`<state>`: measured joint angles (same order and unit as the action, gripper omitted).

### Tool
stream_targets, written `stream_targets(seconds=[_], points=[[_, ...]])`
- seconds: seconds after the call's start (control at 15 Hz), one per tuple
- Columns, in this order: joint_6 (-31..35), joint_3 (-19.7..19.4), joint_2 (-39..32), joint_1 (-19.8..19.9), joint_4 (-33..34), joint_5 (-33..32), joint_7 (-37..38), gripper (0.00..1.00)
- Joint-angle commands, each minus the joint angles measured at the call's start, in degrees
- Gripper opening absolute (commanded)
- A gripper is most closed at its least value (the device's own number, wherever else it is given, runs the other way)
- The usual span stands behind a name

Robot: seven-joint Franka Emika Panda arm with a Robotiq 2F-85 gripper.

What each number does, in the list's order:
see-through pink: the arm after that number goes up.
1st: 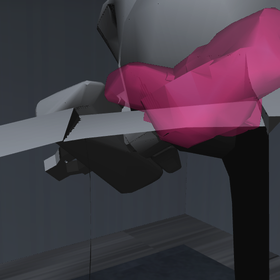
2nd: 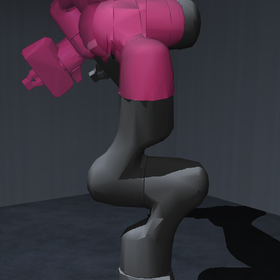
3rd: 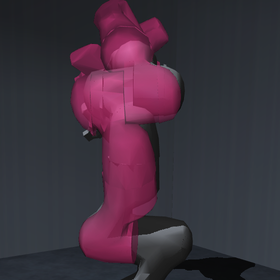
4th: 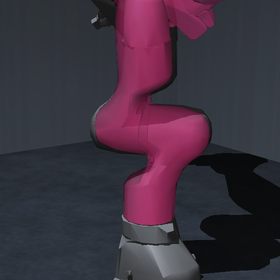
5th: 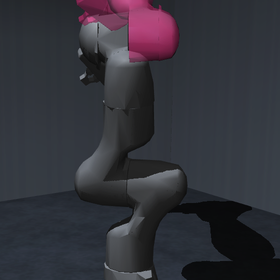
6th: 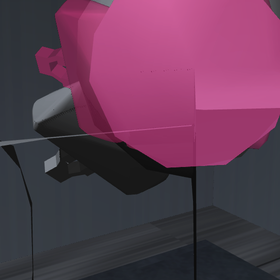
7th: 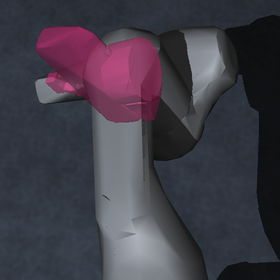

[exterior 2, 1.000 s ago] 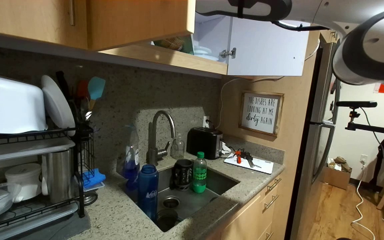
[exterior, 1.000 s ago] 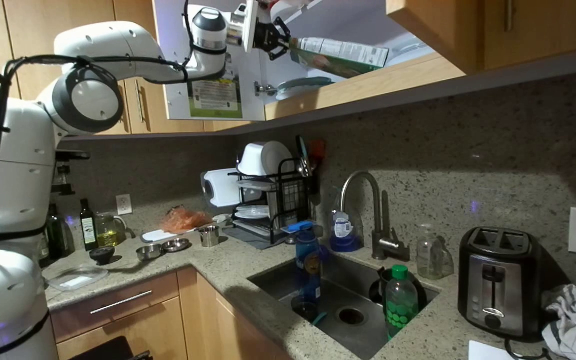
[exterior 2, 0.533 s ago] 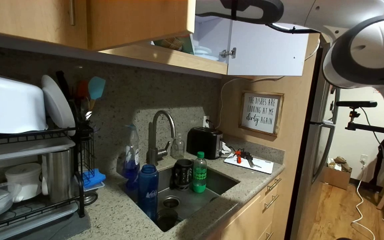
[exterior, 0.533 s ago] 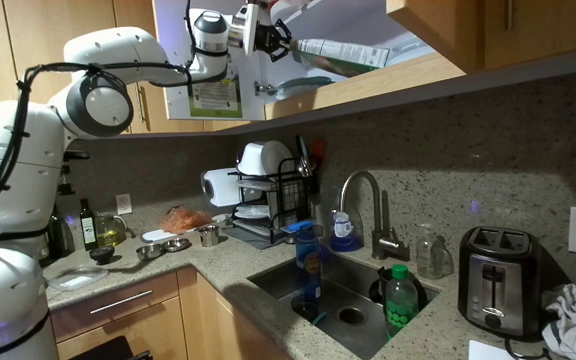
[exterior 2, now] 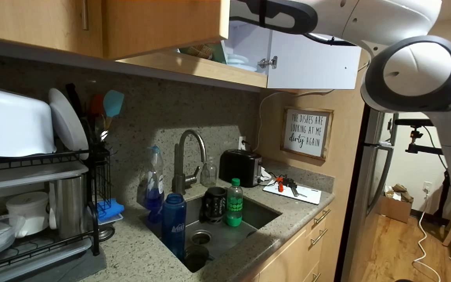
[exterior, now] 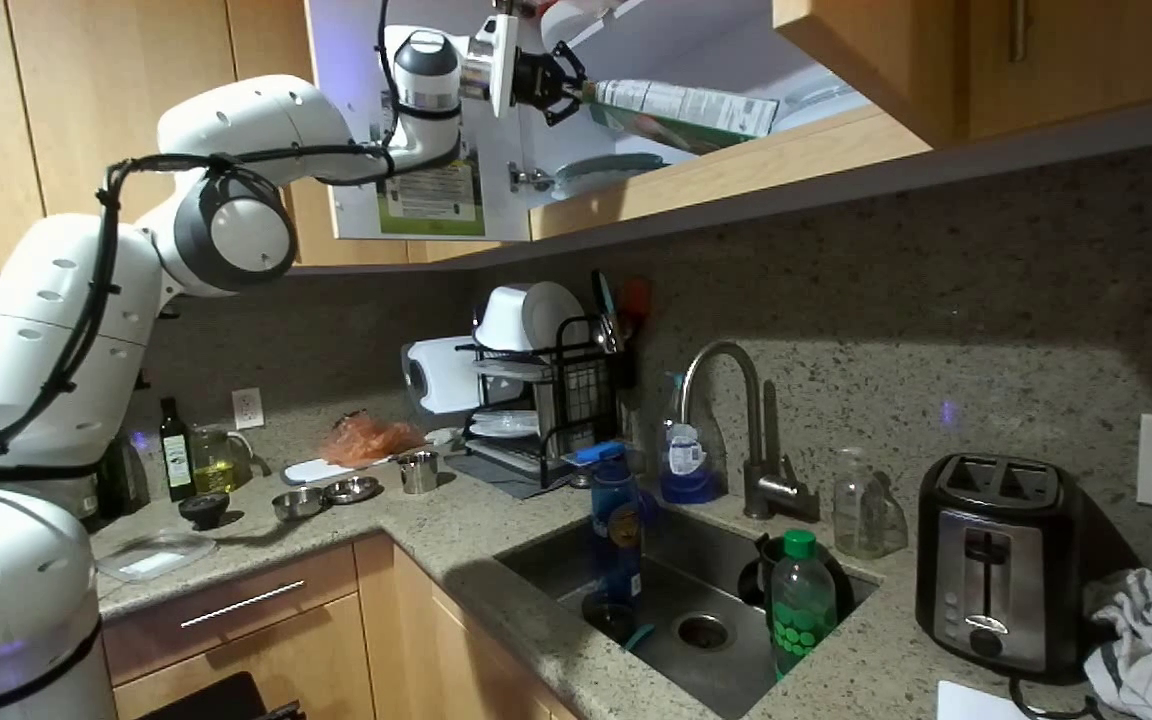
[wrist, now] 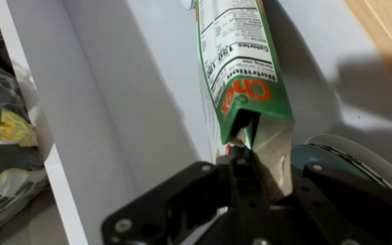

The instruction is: Pick up the green box from the counter and place it inside the open upper cabinet

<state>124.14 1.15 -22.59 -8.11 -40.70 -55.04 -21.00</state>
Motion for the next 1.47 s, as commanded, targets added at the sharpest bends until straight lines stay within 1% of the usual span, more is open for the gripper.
stream_targets(seconds=[0.0, 0.2, 0.6, 0.67, 0.8, 1.0, 1.2, 1.27, 1.33, 1.4], points=[[-2.14, -2.14, -3.93, -1.62, 6.37, 0.83, -1.45, 0.05], [-2.82, -3.13, -5.76, -2.48, 8.69, 0.97, -2.02, 0.05], [-3.98, -5.18, -8.79, -3.88, 12.7, 1.03, -2.64, 0.09], [-4.13, -5.47, -9.21, -4.03, 13.28, 1.16, -2.78, 0.33], [-4.44, -5.7, -9.92, -4.15, 14.28, 1.62, -3.35, 0.36], [-4.84, -5.92, -10.65, -4.21, 15.38, 2.45, -3.82, 0.56], [-5.25, -6.44, -11.26, -4.24, 16.39, 3.57, -3.92, 0.81], [-5.35, -6.69, -11.44, -4.25, 16.72, 4.05, -3.96, 0.87], [-5.4, -6.87, -11.58, -4.27, 17.0, 4.45, -4.03, 0.95], [-5.46, -6.96, -11.69, -4.3, 17.29, 4.73, -4.08, 0.99]])
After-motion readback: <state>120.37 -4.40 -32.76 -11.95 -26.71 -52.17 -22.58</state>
